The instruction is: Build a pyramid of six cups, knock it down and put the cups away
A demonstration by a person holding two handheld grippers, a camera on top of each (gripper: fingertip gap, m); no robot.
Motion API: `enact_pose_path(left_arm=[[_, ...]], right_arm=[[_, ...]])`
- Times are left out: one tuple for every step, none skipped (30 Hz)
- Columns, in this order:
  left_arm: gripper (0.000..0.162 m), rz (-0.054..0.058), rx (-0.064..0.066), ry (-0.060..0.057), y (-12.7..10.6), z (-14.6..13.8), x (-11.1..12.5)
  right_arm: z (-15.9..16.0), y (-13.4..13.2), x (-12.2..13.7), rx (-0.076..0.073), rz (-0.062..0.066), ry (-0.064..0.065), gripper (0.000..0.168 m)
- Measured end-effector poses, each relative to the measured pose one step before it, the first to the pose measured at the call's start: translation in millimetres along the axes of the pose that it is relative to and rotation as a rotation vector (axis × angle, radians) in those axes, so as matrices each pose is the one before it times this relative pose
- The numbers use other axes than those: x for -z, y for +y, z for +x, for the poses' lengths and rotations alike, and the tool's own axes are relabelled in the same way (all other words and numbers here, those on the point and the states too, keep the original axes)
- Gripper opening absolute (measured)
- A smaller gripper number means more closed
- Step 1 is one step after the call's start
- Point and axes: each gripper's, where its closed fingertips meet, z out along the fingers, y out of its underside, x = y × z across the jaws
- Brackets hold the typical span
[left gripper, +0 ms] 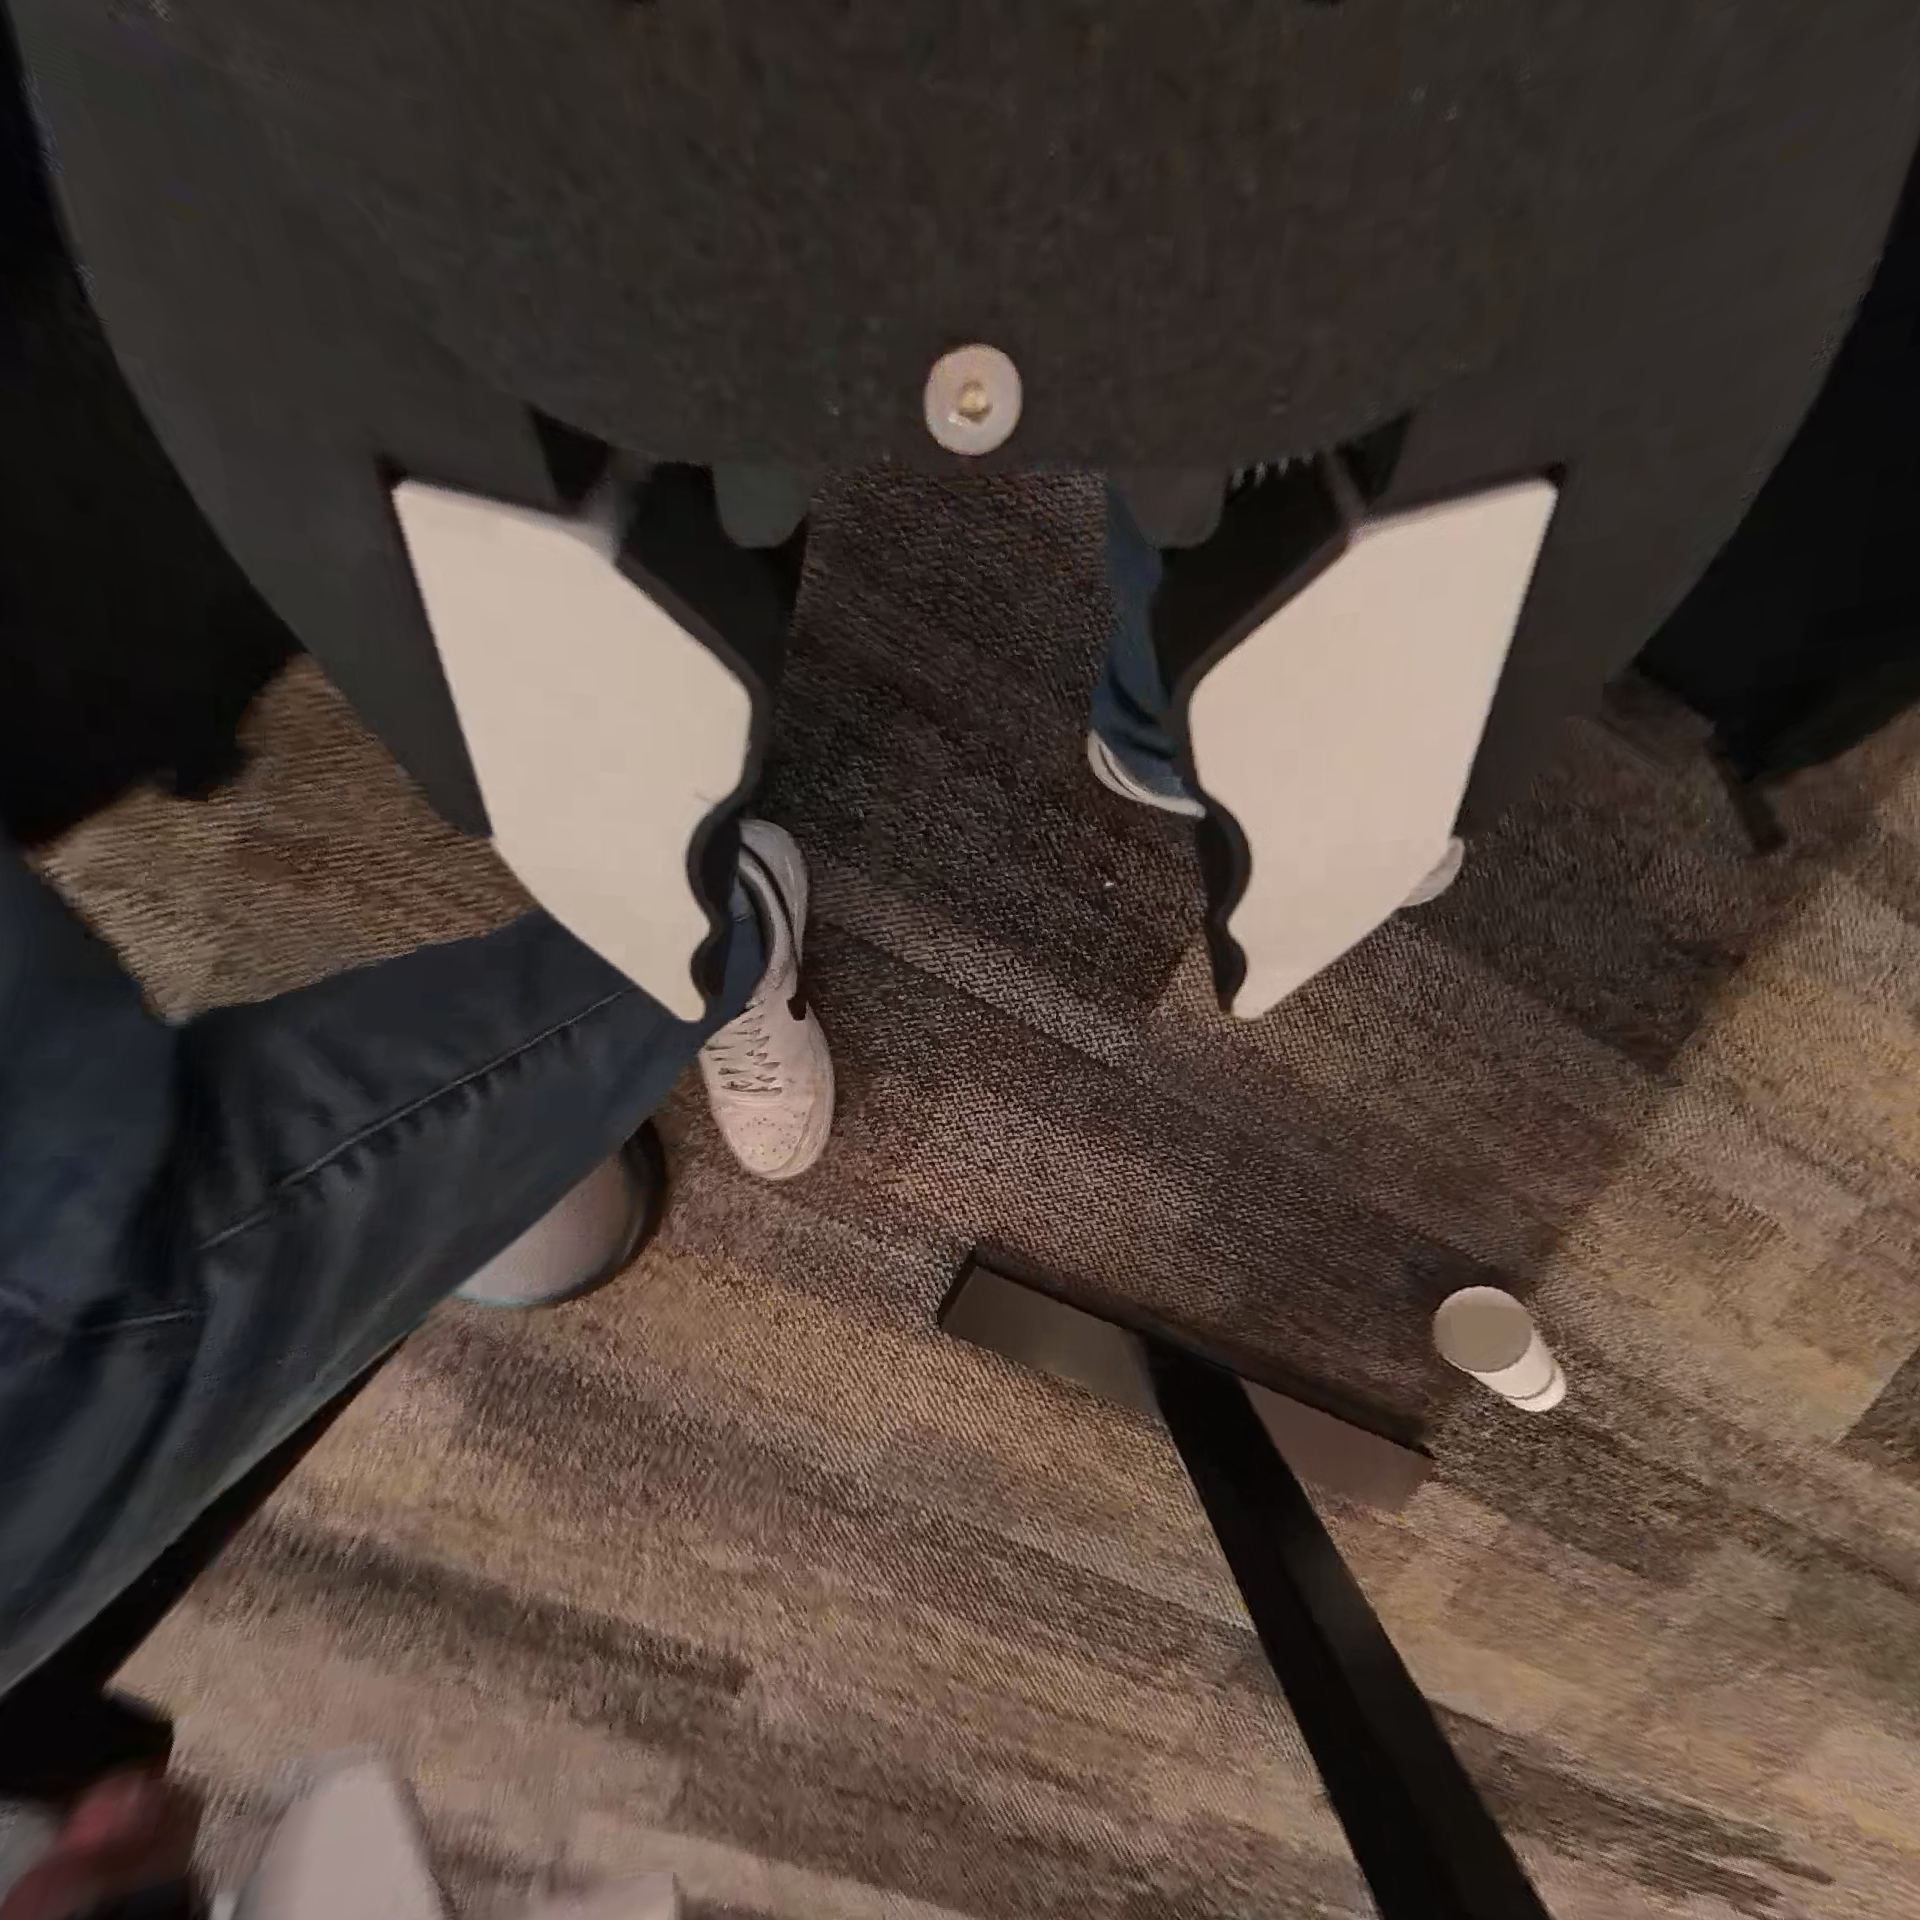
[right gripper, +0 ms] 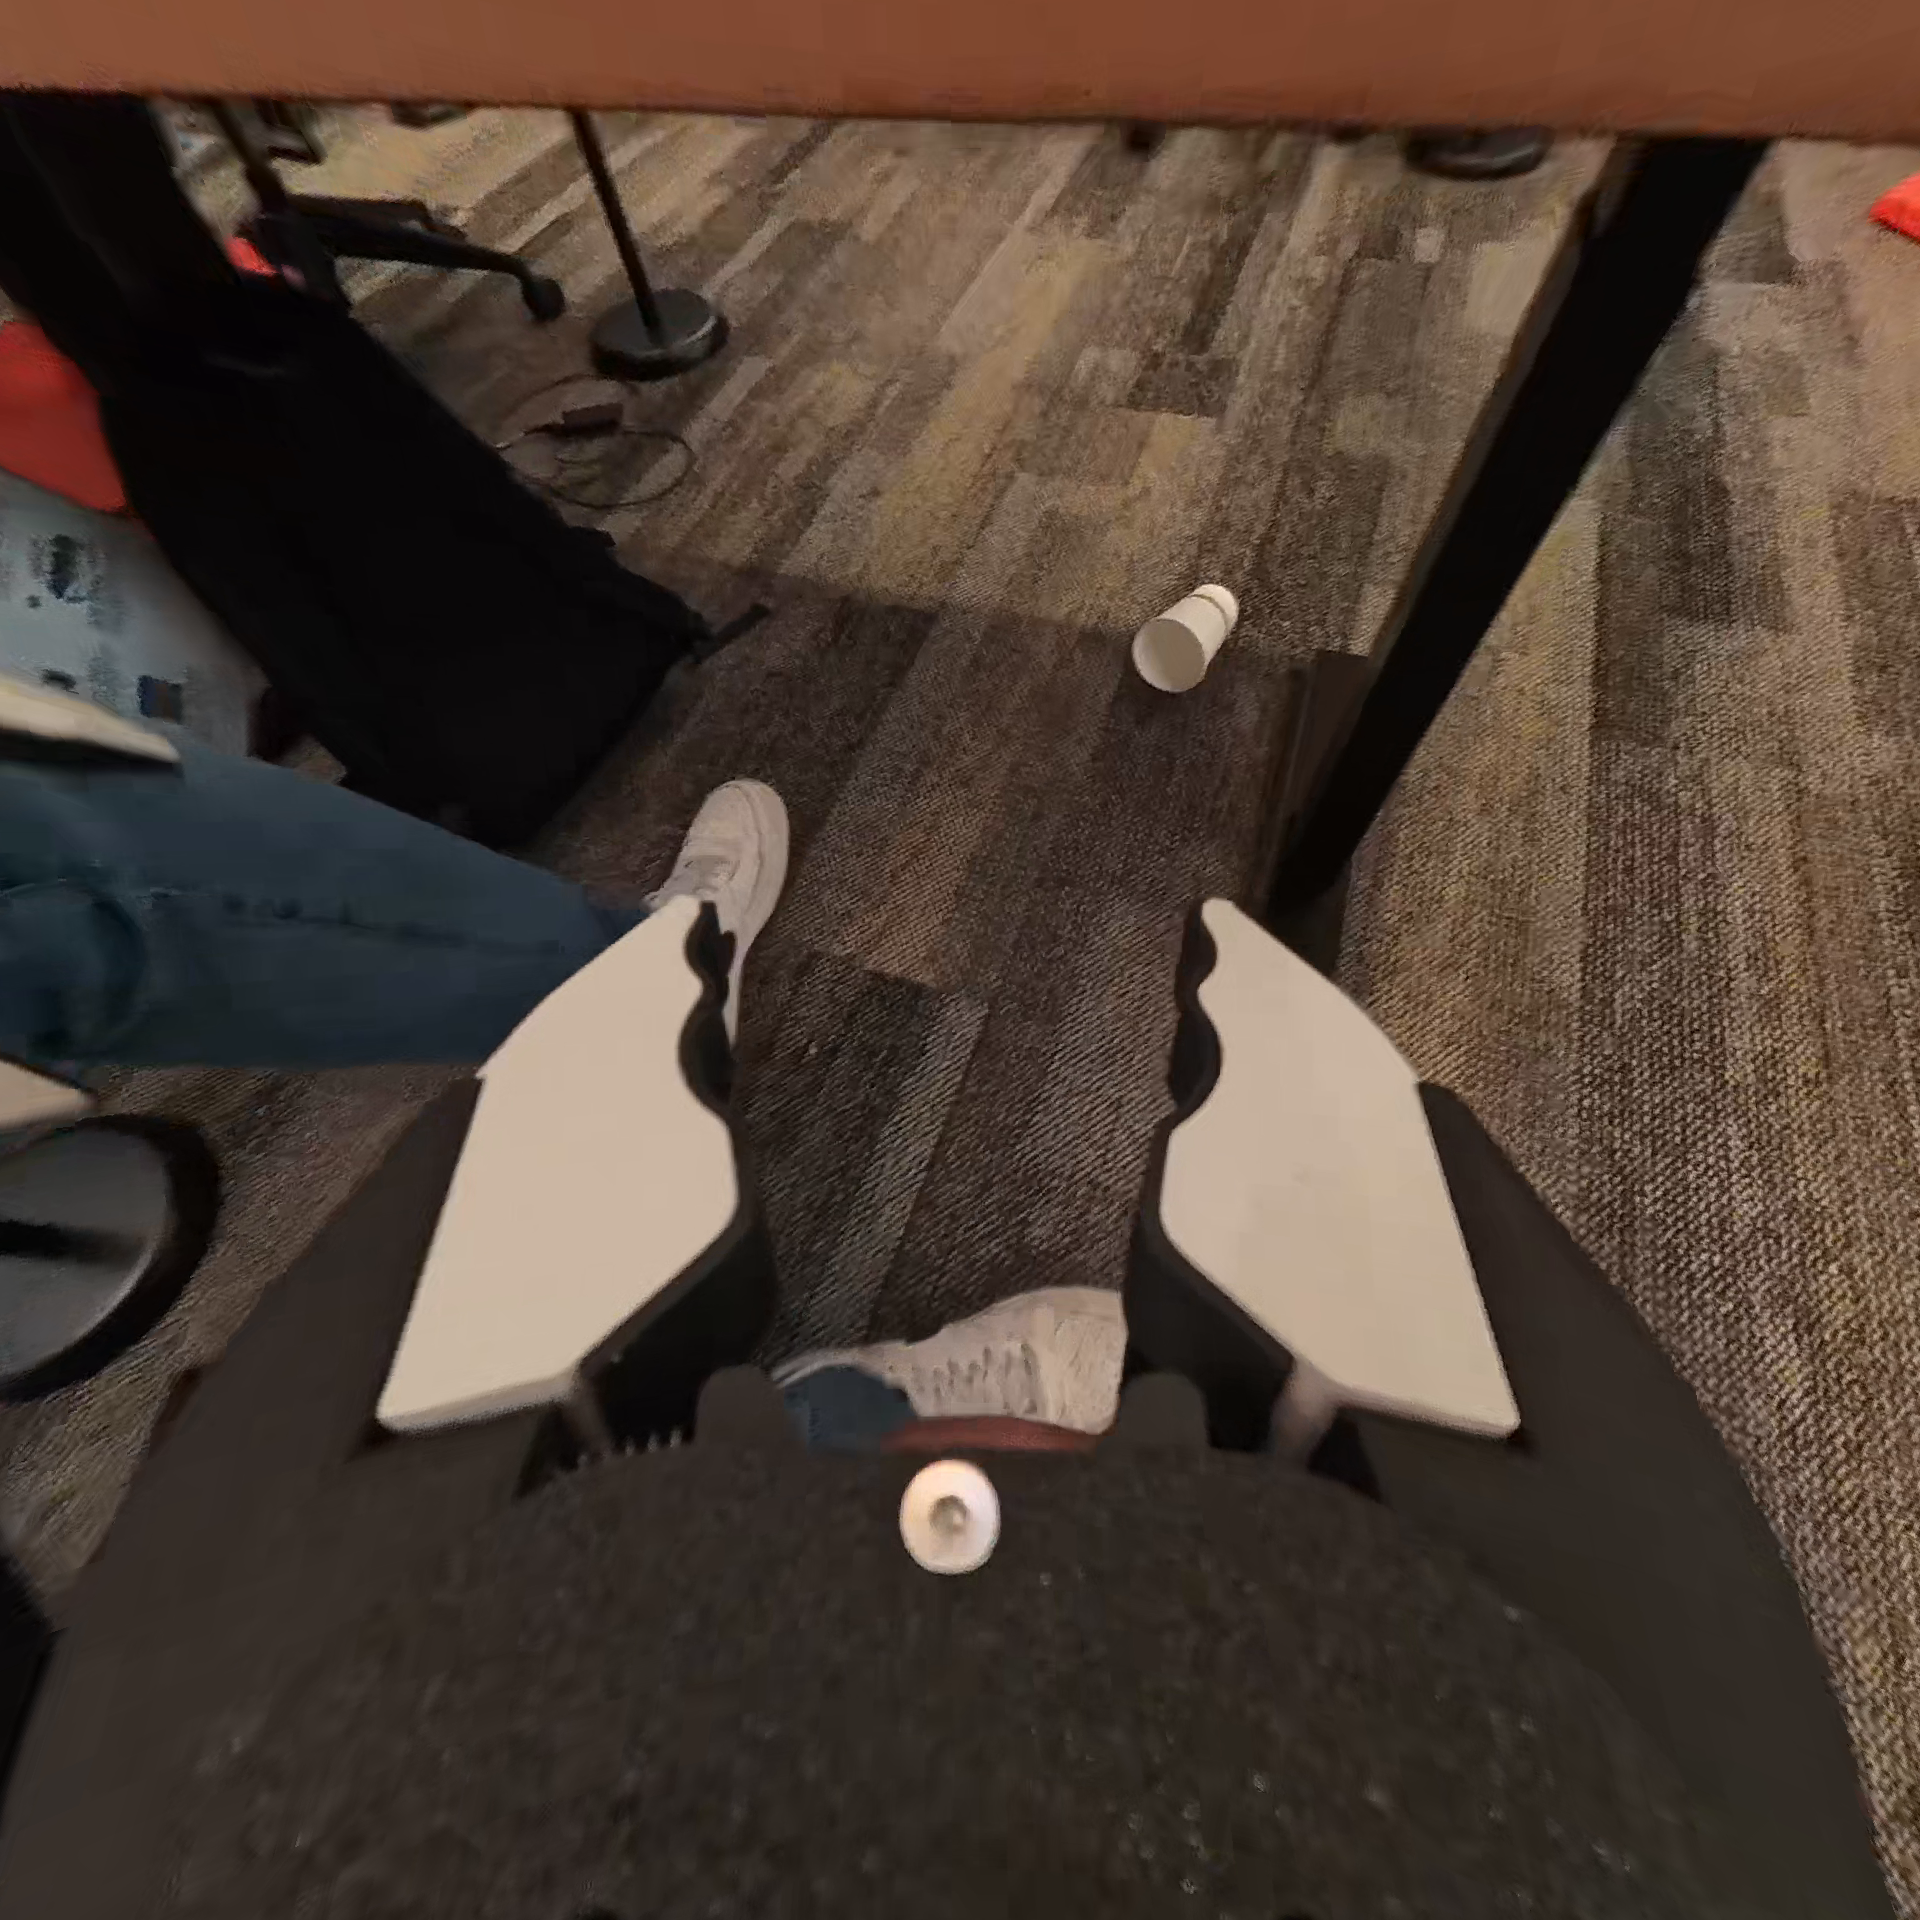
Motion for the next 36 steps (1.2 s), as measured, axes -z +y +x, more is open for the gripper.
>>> enact_pose_path(left_arm=[[0.084, -0.0243, -0.0271, 0.0001, 1.44, -1.24, -26.21], [0.084, -0.0217, -0.0163, -0.0003, 2.51, -2.20, -24.05], [0.084, -0.0203, 0.0018, 0.0056, 0.77, -2.41, -27.40], [0.084, -0.0133, 0.0113, 0.0088, -1.07, -2.98, -27.04], [0.084, -0.0096, 0.0170, 0.0003, -1.81, -5.14, -27.27], [0.084, -0.0043, 0.0203, -0.0129, -3.06, -8.33, -27.08], [0.084, 0.0001, 0.0178, -0.0126, -3.51, -10.44, -29.40], [0.084, -0.0035, 0.0077, -0.0186, -2.78, -12.31, -27.67], [0.084, -0.0004, -0.0039, -0.0253, -2.60, -14.40, -27.12], [0.082, -0.0051, -0.0120, -0.0203, -1.19, -15.13, -28.21], [0.080, -0.0071, -0.0153, -0.0198, 0.23, -16.01, -26.36], [0.079, -0.0070, -0.0168, -0.0172, 1.66, -16.16, -26.26], [0.079, -0.0156, -0.0206, -0.0215, 4.22, -17.31, -27.75], [0.078, -0.0156, -0.0181, -0.0269, 4.87, -18.25, -26.91], [0.076, -0.0130, -0.0107, -0.0281, 5.59, -19.14, -27.62], [0.075, -0.0212, -0.0114, -0.0319, 5.85, -19.28, -25.57], [0.075, -0.0215, -0.0064, -0.0272, 4.45, -18.85, -26.76], [0.075, -0.0159, 0.0005, -0.0201, 2.78, -17.45, -25.56], [0.075, -0.0131, -0.0008, -0.0274, 1.31, -17.92, -24.43], [0.075, -0.0088, -0.0041, -0.0313, -0.16, -17.56, -24.25], [0.075, -0.0138, -0.0092, -0.0324, -0.49, -16.63, -24.18], [0.075, -0.0114, -0.0117, -0.0338, -0.45, -15.85, -23.31], [0.075, -0.0105, -0.0170, -0.0322, -0.66, -13.72, -22.19], [0.074, -0.0213, -0.0333, -0.0410, 0.60, -14.19, -21.73], [0.072, -0.0125, -0.0439, -0.0361, -1.39, -11.76, -21.39], [0.071, -0.0158, -0.0534, -0.0313, -1.07, -10.22, -20.33], [0.070, -0.0141, -0.0595, -0.0347, -3.25, -10.13, -18.75], [0.070, -0.0098, -0.0629, -0.0300, -3.63, -8.38, -17.35], [0.069, -0.0103, -0.0708, -0.0320, -4.01, -8.74, -15.11], [0.067, -0.0027, -0.0672, -0.0334, -4.18, -9.09, -13.48], [0.063, -0.0044, -0.0579, -0.0292, -3.08, -7.77, -13.09], [0.062, -0.0145, -0.0506, -0.0155, -1.67, -5.38, -12.33], [0.061, -0.0156, -0.0321, -0.0033, -1.71, -3.43, -11.40], [0.061, -0.0136, -0.0113, 0.0051, -1.36, -1.67, -9.79], [0.061, -0.0086, -0.0020, 0.0045, -2.45, -0.62, -8.82], [0.061, -0.0059, 0.0000, 0.0011, -3.13, 0.45, -8.06]], right_arm=[[13.79, 2.40, -12.04, -0.0259, 0.0128, 0.0233, 0.082], [12.25, 3.81, -15.13, -0.0465, 0.0126, 0.0182, 0.082], [9.37, 4.46, -18.36, -0.0440, 0.0127, 0.0055, 0.083], [7.17, 6.94, -20.81, -0.0227, 0.0003, -0.0061, 0.083], [9.06, 7.90, -22.42, -0.0112, -0.0060, 0.0095, 0.084], [10.20, 7.20, -23.09, -0.0078, -0.0002, 0.0177, 0.086], [9.76, 6.26, -22.25, -0.0104, 0.0081, 0.0169, 0.086], [10.20, 5.60, -21.27, -0.0135, 0.0250, 0.0269, 0.082], [9.42, 7.06, -20.77, -0.0171, 0.0226, 0.0272, 0.082], [9.70, 8.67, -19.86, -0.0144, 0.0113, 0.0310, 0.082], [10.28, 8.31, -18.08, -0.0240, 0.0133, 0.0385, 0.081], [7.54, 8.31, -16.88, -0.0352, 0.0202, 0.0230, 0.081], [7.51, 10.41, -15.78, -0.0351, 0.0116, 0.0235, 0.081], [6.37, 10.03, -14.55, -0.0166, 0.0056, 0.0201, 0.081], [5.57, 7.95, -13.30, -0.0011, 0.0170, 0.0177, 0.080], [5.17, 10.12, -12.86, -0.0094, 0.0090, 0.0178, 0.077], [2.72, 13.89, -12.76, -0.0255, -0.0132, 0.0031, 0.078], [1.45, 15.24, -11.33, -0.0334, -0.0220, -0.0040, 0.079], [2.06, 14.06, -9.01, -0.0351, -0.0133, 0.0056, 0.079], [2.43, 12.35, -6.93, -0.0348, 0.0004, 0.0120, 0.078], [1.19, 11.41, -5.20, -0.0267, 0.0066, 0.0051, 0.077], [0.85, 11.58, -4.75, -0.0092, 0.0058, 0.0058, 0.076], [1.25, 12.42, -4.07, -0.0036, -0.0011, 0.0089, 0.076], [0.39, 12.19, -3.47, -0.0045, 0.0018, 0.0042, 0.076], [0.37, 12.05, -2.66, -0.0079, 0.0012, -0.0003, 0.077], [2.36, 11.42, -1.02, -0.0088, -0.0012, 0.0052, 0.077], [3.71, 9.69, 0.86, -0.0131, 0.0067, 0.0090, 0.077], [2.62, 7.83, 1.45, -0.0186, 0.0176, 0.0014, 0.076], [1.71, 7.06, 1.13, -0.0137, 0.0152, -0.0062, 0.076], [2.55, 6.86, 0.84, -0.0153, 0.0059, 0.0011, 0.076], [1.88, 5.23, 1.00, -0.0160, 0.0054, -0.0019, 0.077], [0.81, 3.12, 1.45, -0.0073, 0.0125, -0.0047, 0.077], [0.72, 2.45, 1.40, -0.0005, 0.0119, -0.0011, 0.077], [0.47, 2.82, 1.04, -0.0049, 0.0058, 0.0007, 0.077], [-1.31, 2.51, 0.66, -0.0080, 0.0066, -0.0086, 0.077], [-2.48, 2.84, 0.36, -0.0026, 0.0054, -0.0157, 0.077]])
